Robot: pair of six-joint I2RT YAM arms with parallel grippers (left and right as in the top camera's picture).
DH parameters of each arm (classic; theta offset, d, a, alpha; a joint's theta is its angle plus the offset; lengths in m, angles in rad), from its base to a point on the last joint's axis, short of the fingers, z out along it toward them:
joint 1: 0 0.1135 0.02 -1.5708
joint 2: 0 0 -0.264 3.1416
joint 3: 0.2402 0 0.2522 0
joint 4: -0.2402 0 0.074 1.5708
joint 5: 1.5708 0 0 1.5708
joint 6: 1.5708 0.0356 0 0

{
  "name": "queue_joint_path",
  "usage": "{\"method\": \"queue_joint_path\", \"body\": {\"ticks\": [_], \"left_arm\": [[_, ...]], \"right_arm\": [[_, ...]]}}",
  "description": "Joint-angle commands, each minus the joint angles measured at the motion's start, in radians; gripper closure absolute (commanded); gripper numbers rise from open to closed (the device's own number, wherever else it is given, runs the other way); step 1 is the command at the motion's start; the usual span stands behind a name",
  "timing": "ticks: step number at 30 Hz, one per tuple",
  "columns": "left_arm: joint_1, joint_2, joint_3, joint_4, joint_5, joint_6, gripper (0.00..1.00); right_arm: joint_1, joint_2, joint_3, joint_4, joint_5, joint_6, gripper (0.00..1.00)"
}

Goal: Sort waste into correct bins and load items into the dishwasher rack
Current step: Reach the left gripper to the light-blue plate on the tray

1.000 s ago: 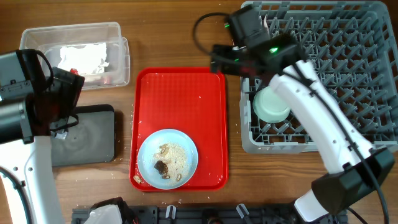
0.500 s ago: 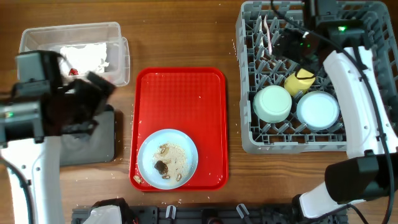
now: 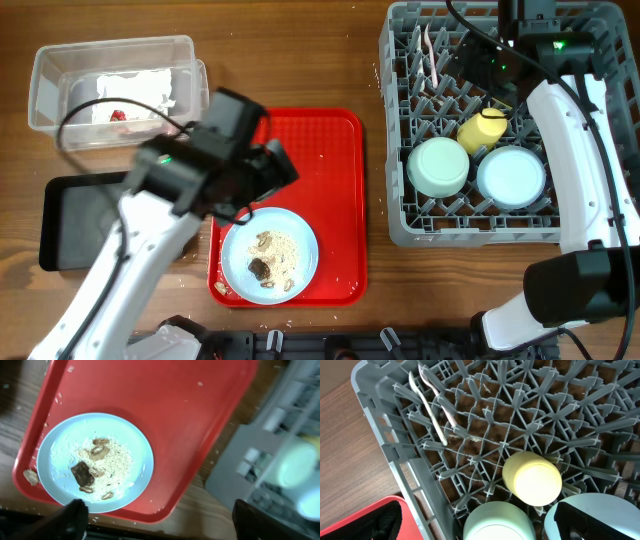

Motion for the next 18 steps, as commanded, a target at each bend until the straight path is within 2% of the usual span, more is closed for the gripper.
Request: {"method": "queue_joint_path", "body": {"ticks": [1, 2, 7, 14, 16, 18], "left_arm": [[-0.048, 0.093, -0.01, 0.011, -0.086, -0.095, 0.18], [-0.053, 0.117, -0.01, 0.014, -0.088, -0.103, 0.21], [-0.061, 0.235, -0.01, 0.028, -0.064, -0.123, 0.21], [-0.069, 0.328, -0.01, 0.143, -0.042, -0.099, 0.23], [-0.077, 0.342, -0.01, 0.15, -0.044, -0.096, 0.27], [-0.09, 0.36, -0.01, 0.143, -0.055, -0.097, 0.35]], "right_arm": [[-0.001, -0.033, -0.001, 0.005, 0.018, 0.001, 0.0], [-0.001, -0.033, -0.001, 0.005, 0.018, 0.0, 0.0], [-0.001, -0.033, -0.001, 0.005, 0.018, 0.0, 0.0], [-0.001, -0.033, -0.001, 0.005, 0.018, 0.0, 0.0], [-0.001, -0.033, -0.001, 0.005, 0.018, 0.001, 0.0], [-0.001, -0.033, -0.001, 0.005, 0.018, 0.0, 0.0]]}}
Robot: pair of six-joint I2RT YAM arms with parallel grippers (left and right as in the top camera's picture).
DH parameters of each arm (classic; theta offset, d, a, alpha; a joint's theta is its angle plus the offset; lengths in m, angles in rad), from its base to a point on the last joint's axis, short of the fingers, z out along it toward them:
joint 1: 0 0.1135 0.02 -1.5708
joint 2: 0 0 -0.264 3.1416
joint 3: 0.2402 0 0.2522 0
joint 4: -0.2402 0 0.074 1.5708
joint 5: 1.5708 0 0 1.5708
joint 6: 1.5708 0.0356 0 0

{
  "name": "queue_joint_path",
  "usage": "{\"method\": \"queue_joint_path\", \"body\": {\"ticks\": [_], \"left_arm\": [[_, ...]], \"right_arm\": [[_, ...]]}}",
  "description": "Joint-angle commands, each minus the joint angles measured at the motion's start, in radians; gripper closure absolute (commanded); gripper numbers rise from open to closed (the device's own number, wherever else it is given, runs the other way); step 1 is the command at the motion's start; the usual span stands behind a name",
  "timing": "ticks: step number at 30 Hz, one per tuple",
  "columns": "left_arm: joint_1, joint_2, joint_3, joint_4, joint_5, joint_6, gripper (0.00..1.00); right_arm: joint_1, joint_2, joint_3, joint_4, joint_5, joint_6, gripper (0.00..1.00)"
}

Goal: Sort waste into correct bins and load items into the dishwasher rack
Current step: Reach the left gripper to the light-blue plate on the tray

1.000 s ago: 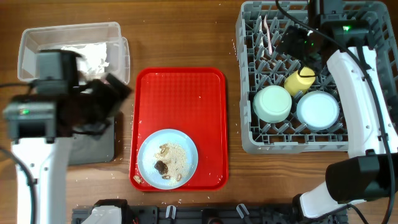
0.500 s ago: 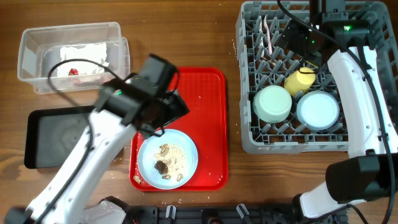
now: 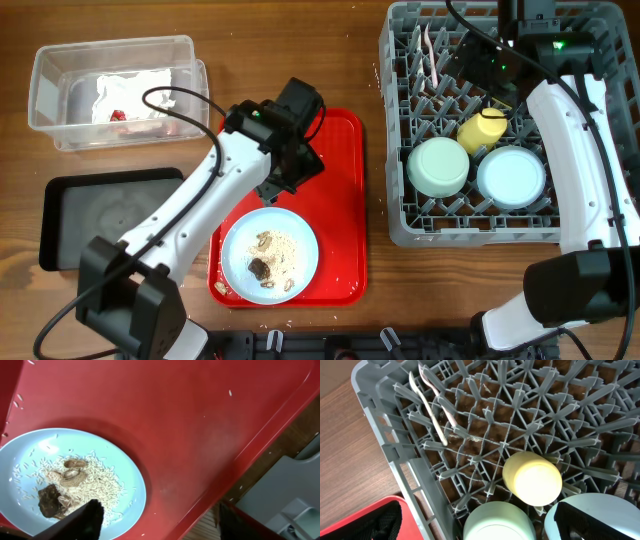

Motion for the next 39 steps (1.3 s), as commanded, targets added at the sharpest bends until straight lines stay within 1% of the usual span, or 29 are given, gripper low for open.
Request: {"method": "queue_joint_path", "body": {"ticks": [1, 3, 7, 10, 14, 17, 23, 27, 31, 34, 36, 39], "left_arm": [[-0.032, 0.04, -0.007, -0.009, -0.014, 0.001, 0.37], [-0.053, 0.057, -0.007, -0.021, -0.014, -0.006, 0.38], [-0.112, 0.082, -0.014, -0.066, -0.031, -0.074, 0.44], [-0.166, 0.085, -0.04, -0.094, -0.066, -0.188, 0.44], [-0.222, 0.086, -0.093, -0.086, -0.093, -0.336, 0.41], [-0.243, 0.088, -0.139, -0.059, -0.121, -0.405, 0.4], [-0.235, 0.09, -0.233, 0.06, -0.134, -0.418, 0.43], [-0.233, 0.09, -0.252, 0.14, -0.135, -0.417, 0.44], [-0.233, 0.091, -0.252, 0.173, -0.142, -0.417, 0.46], [-0.233, 0.091, -0.252, 0.173, -0.164, -0.418, 0.47], [-0.233, 0.091, -0.253, 0.173, -0.164, -0.418, 0.5], [-0.233, 0.108, -0.255, 0.173, -0.163, -0.418, 0.5]], "right_arm": [[-0.001, -0.033, -0.001, 0.005, 0.018, 0.0, 0.0], [-0.001, -0.033, -0.001, 0.005, 0.018, 0.001, 0.0], [-0.001, -0.033, -0.001, 0.005, 0.018, 0.001, 0.0], [-0.001, -0.033, -0.001, 0.005, 0.018, 0.0, 0.0], [-0.001, -0.033, -0.001, 0.005, 0.018, 0.0, 0.0], [-0.001, -0.033, -0.001, 0.005, 0.018, 0.0, 0.0], [-0.001, -0.033, -0.001, 0.005, 0.018, 0.0, 0.0], [-0.001, -0.033, -0.001, 0.005, 0.018, 0.0, 0.0], [-0.001, -0.033, -0.001, 0.005, 0.018, 0.0, 0.0], [-0.001, -0.033, -0.001, 0.005, 0.018, 0.0, 0.0], [-0.001, -0.033, -0.001, 0.005, 0.018, 0.0, 0.0], [-0.001, -0.033, -0.001, 0.005, 0.018, 0.001, 0.0]]}}
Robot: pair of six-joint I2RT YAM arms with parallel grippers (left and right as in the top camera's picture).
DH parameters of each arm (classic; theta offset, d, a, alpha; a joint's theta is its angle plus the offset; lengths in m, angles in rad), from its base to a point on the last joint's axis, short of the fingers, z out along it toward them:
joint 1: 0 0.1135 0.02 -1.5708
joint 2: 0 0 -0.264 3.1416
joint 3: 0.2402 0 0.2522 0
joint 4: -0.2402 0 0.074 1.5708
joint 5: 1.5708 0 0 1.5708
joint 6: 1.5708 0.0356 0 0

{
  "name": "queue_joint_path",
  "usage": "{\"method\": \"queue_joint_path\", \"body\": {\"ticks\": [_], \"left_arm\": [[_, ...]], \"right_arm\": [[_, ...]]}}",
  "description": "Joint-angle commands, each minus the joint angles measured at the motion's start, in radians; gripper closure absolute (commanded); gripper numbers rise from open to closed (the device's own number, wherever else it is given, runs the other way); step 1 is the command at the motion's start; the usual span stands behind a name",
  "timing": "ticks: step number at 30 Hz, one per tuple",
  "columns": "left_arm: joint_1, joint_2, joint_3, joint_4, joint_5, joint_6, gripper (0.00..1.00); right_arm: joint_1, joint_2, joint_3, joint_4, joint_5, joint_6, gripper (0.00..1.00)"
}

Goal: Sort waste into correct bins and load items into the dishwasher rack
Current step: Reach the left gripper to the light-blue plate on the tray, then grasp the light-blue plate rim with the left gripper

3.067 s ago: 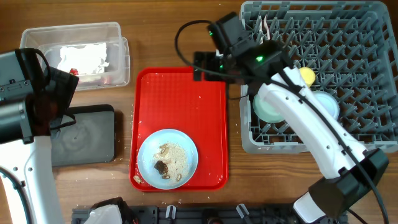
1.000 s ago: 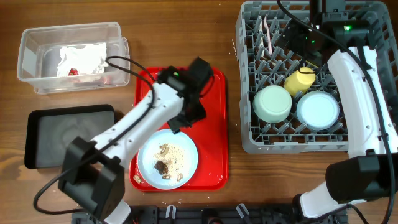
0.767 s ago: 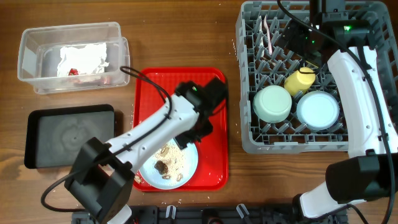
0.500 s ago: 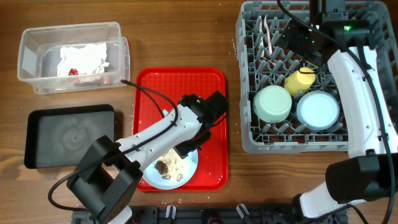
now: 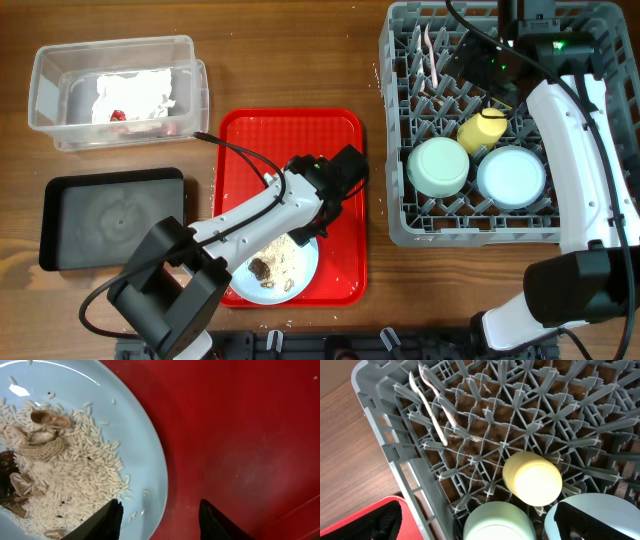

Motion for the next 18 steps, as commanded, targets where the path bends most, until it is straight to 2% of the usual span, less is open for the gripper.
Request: {"method": "queue_joint_path", "body": {"ticks": [1, 7, 13, 18], "left_arm": [[0.005, 0.042, -0.015, 0.0, -0.028, -0.018, 0.49], [0.014, 0.121, -0.015, 0.019, 0.013, -0.017, 0.49], [0.028, 0.126, -0.015, 0.036, 0.005, -0.017, 0.49], [0.028, 0.127, -0.015, 0.037, 0.001, -0.017, 0.55]], "right_arm": [[-0.001, -0.033, -0.001, 0.005, 0.017, 0.0, 0.0], [-0.001, -0.033, -0.001, 0.005, 0.017, 0.0, 0.0], [-0.001, -0.033, -0.001, 0.005, 0.017, 0.0, 0.0], [-0.001, -0.033, -0.001, 0.005, 0.017, 0.0, 0.0]]}}
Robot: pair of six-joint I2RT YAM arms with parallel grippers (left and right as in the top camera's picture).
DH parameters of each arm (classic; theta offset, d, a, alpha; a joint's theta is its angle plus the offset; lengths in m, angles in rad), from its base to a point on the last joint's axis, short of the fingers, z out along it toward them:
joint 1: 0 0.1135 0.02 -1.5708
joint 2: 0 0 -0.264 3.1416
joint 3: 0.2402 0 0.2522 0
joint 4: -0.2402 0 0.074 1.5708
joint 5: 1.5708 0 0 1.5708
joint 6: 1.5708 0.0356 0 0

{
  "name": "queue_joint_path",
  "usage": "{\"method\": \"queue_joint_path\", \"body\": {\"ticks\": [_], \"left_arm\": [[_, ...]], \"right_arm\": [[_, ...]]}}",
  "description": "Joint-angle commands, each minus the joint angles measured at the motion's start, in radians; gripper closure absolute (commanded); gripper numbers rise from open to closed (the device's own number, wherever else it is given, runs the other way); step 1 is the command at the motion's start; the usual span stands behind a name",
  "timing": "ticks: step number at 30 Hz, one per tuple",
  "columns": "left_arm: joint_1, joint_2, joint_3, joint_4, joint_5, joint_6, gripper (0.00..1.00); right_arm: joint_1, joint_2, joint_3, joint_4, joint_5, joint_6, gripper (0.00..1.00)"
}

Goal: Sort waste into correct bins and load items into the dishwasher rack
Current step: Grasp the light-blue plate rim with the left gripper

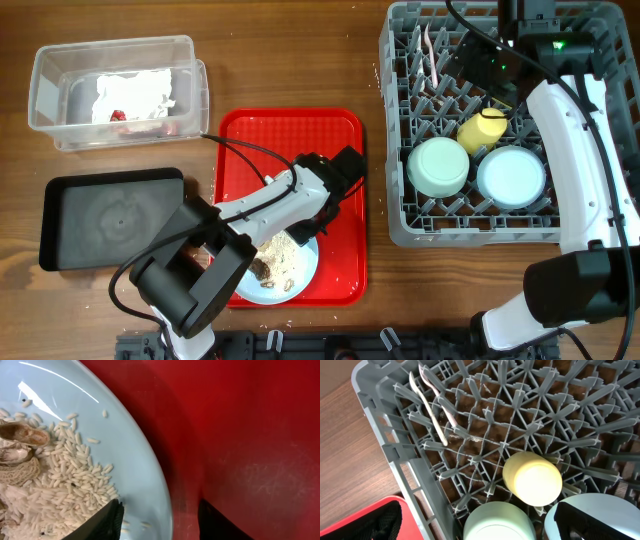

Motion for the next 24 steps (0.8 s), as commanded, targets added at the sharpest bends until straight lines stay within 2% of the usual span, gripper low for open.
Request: {"method": "queue_joint_path", "body": {"ticks": [1, 15, 24], "left_arm": [[0.006, 0.016, -0.013, 0.0, -0.009, -0.016, 0.58], [0.006, 0.016, -0.013, -0.001, -0.009, -0.016, 0.95], [0.006, 0.016, -0.013, -0.001, -0.001, -0.016, 0.96]], "right_arm": [[-0.001, -0.033, -0.001, 0.005, 0.017, 0.0, 0.0], [-0.001, -0.033, -0.001, 0.005, 0.017, 0.0, 0.0], [-0.001, -0.033, -0.001, 0.005, 0.017, 0.001, 0.0]]}}
